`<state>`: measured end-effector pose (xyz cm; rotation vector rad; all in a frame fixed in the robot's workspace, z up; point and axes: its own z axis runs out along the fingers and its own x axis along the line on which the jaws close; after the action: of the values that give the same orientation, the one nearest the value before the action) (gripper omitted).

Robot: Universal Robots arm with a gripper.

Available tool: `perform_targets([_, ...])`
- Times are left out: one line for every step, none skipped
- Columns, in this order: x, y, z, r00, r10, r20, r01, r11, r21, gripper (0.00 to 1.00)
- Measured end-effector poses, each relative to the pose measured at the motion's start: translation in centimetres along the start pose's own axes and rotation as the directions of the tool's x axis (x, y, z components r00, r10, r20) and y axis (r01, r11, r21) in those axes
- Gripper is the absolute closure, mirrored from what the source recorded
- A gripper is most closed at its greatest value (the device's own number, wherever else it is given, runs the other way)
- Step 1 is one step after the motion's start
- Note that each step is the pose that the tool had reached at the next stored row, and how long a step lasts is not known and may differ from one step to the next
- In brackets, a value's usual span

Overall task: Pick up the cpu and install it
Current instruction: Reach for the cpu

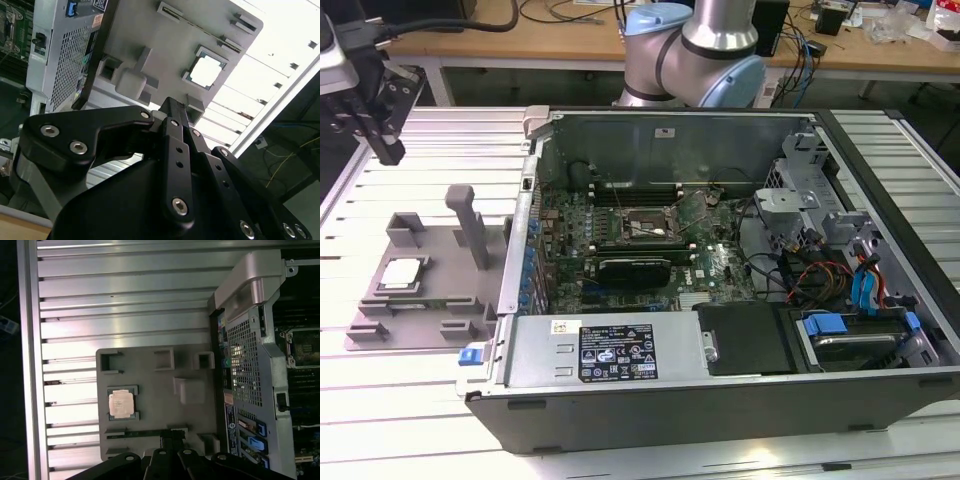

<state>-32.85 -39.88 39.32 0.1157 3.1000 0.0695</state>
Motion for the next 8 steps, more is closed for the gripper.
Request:
perform_targets([0.52, -0.04, -0.02, 1.0000, 0.000, 0.0008, 0.000, 1.0000, 0.0000, 0.89])
perform_targets([0.78, -0.06, -0.03, 1.0000, 0.000, 0.0011, 0.000, 1.0000, 0.0001, 0.89])
perform_targets([1.11, -0.09, 0.03, 1.0000, 0.000, 0.0014, 0.000, 1.0000, 0.0000, 0.89])
perform_targets([1.27, -0.10, 0.10, 1.0000, 0.000, 0.0015, 0.000, 1.0000, -0.0001, 0.89])
perform_targets([1.41, -0.11, 0.22, 1.0000, 0.000, 0.0015, 0.000, 1.0000, -0.0002, 0.89])
perform_targets([1.56, -0.14, 0.39, 1.0000, 0.000, 0.0013, 0.000, 1.0000, 0.0000, 0.89])
perform_targets([1.71, -0.16, 0.62, 1.0000, 0.000, 0.0014, 0.000, 1.0000, 0.0000, 0.89])
perform_targets([1.83, -0.17, 0.83, 1.0000, 0.000, 0.0013, 0.000, 1.0000, 0.0000, 0.89])
